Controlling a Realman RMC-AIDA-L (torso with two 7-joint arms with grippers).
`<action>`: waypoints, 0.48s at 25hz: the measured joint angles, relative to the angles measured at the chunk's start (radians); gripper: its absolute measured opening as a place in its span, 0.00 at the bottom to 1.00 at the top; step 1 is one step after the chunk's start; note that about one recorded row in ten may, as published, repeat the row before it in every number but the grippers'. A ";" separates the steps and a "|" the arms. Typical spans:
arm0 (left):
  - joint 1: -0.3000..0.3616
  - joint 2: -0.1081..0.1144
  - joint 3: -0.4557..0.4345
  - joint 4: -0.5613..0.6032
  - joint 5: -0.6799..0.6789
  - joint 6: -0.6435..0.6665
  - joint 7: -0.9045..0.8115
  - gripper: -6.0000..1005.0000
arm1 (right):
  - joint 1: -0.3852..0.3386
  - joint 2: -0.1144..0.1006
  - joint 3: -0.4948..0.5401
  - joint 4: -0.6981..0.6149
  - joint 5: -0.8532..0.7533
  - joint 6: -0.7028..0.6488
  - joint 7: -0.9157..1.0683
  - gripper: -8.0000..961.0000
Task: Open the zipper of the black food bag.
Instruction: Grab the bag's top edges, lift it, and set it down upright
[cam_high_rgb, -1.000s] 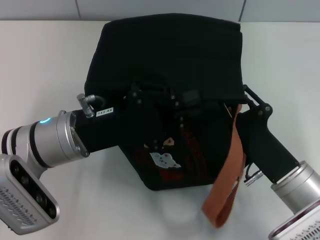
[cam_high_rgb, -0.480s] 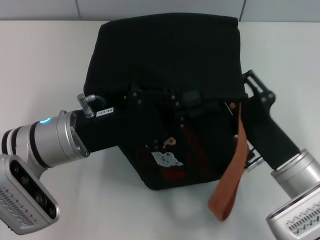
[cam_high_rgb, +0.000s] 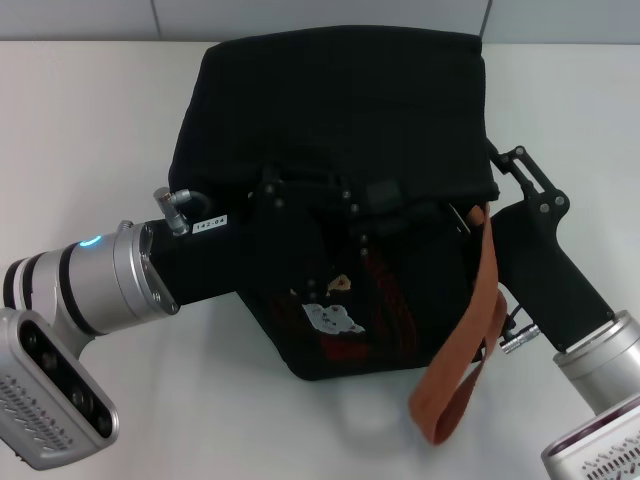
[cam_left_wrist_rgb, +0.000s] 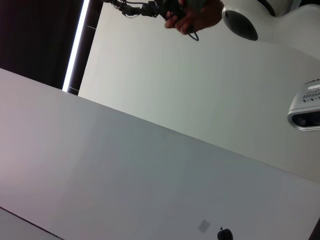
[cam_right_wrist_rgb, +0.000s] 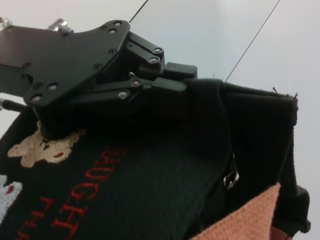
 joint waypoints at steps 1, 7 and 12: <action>0.000 0.000 0.000 0.000 0.000 0.000 0.000 0.09 | -0.002 0.000 0.001 0.000 0.000 -0.001 -0.004 0.68; -0.003 0.000 0.000 0.000 0.000 0.000 0.000 0.09 | 0.001 0.000 0.004 0.011 0.000 0.006 -0.044 0.65; -0.003 0.000 0.000 0.000 -0.001 0.001 0.000 0.09 | 0.011 0.000 0.006 0.012 0.000 0.030 -0.049 0.52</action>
